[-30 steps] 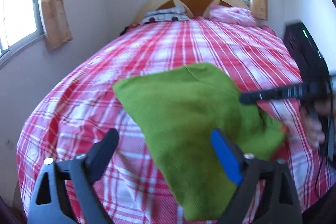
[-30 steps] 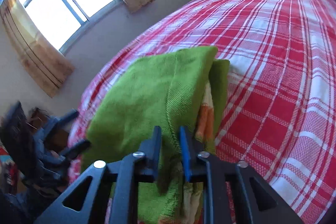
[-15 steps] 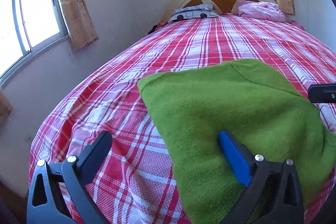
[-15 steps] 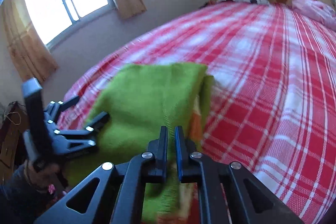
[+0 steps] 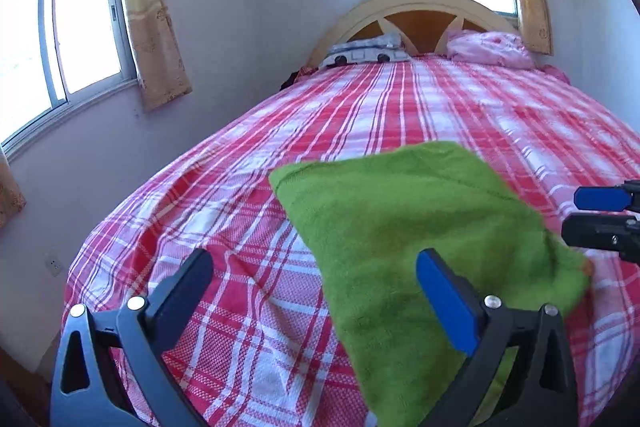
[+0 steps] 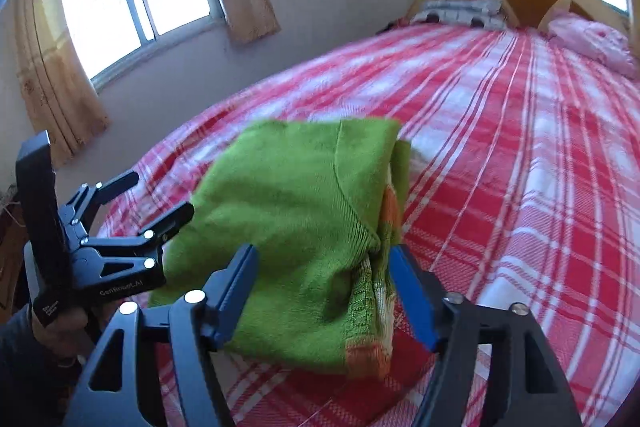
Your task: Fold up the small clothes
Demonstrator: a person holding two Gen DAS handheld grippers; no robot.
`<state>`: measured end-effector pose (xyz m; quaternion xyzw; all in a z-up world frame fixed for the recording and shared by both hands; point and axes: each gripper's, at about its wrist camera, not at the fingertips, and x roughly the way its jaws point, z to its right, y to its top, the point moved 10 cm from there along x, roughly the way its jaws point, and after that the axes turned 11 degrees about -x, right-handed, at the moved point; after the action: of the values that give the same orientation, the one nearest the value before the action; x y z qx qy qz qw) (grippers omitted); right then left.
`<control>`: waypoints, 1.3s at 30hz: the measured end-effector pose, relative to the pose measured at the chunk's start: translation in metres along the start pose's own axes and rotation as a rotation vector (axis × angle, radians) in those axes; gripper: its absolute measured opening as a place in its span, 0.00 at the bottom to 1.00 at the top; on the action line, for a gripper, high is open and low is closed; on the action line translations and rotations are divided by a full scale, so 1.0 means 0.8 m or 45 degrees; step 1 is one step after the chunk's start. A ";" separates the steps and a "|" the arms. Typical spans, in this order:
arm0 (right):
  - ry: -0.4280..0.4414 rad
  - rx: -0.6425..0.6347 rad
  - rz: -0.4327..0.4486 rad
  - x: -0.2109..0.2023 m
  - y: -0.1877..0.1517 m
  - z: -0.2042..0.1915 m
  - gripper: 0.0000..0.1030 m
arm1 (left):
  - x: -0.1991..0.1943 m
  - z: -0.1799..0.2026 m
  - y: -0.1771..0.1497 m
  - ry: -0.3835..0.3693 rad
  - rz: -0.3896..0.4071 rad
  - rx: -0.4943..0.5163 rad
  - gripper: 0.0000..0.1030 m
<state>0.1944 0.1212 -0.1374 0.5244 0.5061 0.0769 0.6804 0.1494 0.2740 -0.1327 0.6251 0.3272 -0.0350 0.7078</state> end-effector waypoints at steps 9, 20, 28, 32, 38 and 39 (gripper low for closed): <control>-0.149 -0.099 0.142 -0.076 0.028 -0.021 0.68 | -0.043 0.019 0.029 -0.121 0.061 -0.053 1.00; -0.164 -0.089 0.174 -0.083 0.031 -0.026 0.68 | -0.057 0.015 0.040 -0.143 0.093 -0.091 1.00; -0.176 -0.073 0.193 -0.088 0.034 -0.020 0.68 | -0.058 0.014 0.039 -0.144 0.091 -0.096 1.00; -0.173 -0.070 0.196 -0.090 0.034 -0.020 0.68 | -0.058 0.014 0.039 -0.146 0.093 -0.096 1.00; -0.172 -0.073 0.198 -0.091 0.036 -0.021 0.68 | -0.059 0.013 0.039 -0.146 0.093 -0.098 1.00; -0.172 -0.072 0.199 -0.091 0.036 -0.021 0.68 | -0.059 0.013 0.039 -0.144 0.092 -0.098 1.00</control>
<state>0.1592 0.0979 -0.0692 0.5469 0.4143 0.1086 0.7193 0.1311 0.2546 -0.0817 0.6058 0.2650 -0.0320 0.7495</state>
